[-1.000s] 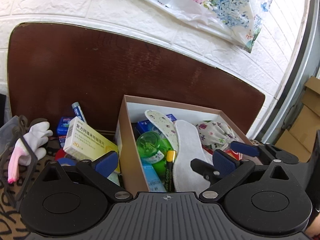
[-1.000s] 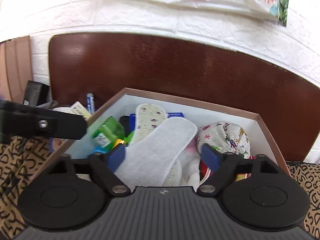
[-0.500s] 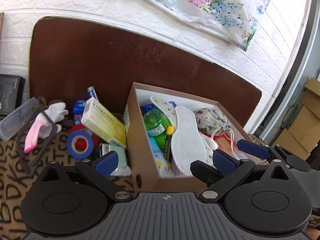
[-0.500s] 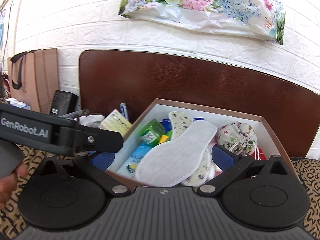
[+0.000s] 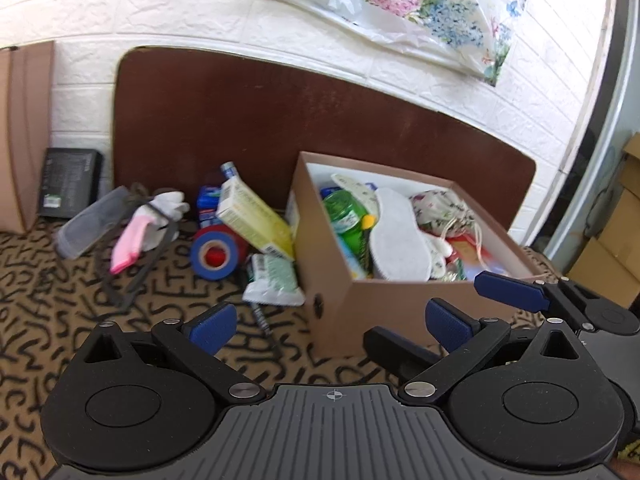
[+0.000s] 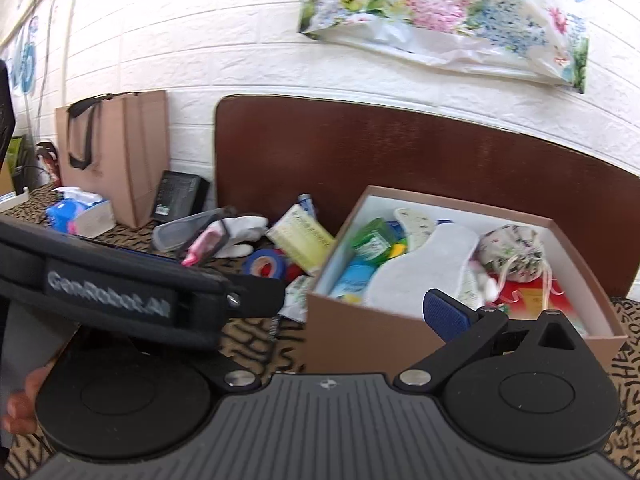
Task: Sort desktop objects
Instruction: 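Withdraw the left tool from the box toward the pink-handled glasses frame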
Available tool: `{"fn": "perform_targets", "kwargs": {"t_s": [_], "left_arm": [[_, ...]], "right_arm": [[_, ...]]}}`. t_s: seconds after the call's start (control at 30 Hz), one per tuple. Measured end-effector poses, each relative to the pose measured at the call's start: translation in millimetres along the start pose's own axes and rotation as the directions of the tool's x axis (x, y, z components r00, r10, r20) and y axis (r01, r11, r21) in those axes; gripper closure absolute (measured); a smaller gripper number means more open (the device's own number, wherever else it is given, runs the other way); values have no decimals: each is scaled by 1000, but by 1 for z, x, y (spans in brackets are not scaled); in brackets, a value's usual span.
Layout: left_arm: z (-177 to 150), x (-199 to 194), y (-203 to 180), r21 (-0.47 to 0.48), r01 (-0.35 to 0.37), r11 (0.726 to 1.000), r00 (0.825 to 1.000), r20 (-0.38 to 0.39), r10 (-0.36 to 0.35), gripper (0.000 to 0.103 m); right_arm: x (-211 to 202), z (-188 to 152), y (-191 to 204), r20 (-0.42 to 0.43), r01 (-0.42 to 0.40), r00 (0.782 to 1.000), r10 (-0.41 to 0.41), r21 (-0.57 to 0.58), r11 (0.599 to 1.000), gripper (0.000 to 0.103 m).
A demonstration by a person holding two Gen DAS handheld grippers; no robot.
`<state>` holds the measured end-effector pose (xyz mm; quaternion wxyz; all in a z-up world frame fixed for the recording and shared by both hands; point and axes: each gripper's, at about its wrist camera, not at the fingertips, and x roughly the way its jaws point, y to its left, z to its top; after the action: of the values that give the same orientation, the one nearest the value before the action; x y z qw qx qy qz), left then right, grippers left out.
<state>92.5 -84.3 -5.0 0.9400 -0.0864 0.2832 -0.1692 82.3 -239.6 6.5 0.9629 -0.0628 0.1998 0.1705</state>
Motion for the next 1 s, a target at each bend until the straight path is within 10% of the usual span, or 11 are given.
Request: {"fn": "perform_targets", "kwargs": {"t_s": [1.0], "left_arm": [[-56, -45, 93, -254, -79, 964, 997, -31, 74, 0]], "right_arm": [[16, -21, 101, -97, -158, 984, 152, -49, 986, 0]]}}
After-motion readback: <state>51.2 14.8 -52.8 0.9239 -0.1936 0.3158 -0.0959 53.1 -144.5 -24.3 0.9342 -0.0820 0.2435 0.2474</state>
